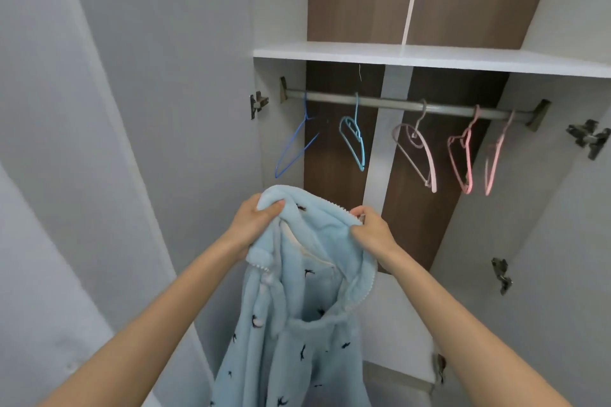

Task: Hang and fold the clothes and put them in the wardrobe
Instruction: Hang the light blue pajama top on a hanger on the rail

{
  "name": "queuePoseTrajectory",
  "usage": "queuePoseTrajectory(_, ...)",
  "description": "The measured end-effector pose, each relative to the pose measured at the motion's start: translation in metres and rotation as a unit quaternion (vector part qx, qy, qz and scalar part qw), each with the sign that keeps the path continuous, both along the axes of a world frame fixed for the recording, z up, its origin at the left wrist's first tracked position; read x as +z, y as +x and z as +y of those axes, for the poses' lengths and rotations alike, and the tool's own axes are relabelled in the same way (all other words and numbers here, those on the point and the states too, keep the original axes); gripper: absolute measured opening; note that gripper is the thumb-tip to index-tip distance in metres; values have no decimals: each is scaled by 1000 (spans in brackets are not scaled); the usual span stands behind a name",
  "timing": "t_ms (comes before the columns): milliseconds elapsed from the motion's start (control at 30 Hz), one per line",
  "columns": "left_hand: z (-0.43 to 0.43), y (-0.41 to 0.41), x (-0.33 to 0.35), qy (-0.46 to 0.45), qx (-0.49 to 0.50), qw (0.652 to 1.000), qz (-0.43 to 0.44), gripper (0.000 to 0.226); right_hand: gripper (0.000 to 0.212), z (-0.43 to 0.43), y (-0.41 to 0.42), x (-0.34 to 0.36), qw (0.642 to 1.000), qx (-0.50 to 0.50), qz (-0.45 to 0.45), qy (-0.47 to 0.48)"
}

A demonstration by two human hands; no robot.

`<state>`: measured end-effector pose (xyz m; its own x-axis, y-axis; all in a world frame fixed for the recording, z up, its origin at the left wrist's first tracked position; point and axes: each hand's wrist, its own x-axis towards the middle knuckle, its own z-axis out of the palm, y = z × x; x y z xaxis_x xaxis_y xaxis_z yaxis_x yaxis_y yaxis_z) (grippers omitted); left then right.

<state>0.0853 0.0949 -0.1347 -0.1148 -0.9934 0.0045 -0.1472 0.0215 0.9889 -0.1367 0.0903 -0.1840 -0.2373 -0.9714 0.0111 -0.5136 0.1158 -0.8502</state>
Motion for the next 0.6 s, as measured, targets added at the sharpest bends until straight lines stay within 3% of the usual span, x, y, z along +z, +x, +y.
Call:
queuePoseTrajectory(100,-41,-14,-2,0,14,1000,-16,26,24,-47,-15,6,999,-3,-12,-50)
queuePoseTrajectory(300,-105,-29,-3,-11,10,999,-47,18,33,-142,-38,33,970,-150,72,-179)
queuePoseTrajectory(400,-131,-35,-1,-13,14,999,-47,15,47,-190,-52,41,977,-148,90,-127)
queuePoseTrajectory(600,-174,-44,-2,14,17,999,-41,19,63,-269,-67,48,993,-111,-33,33)
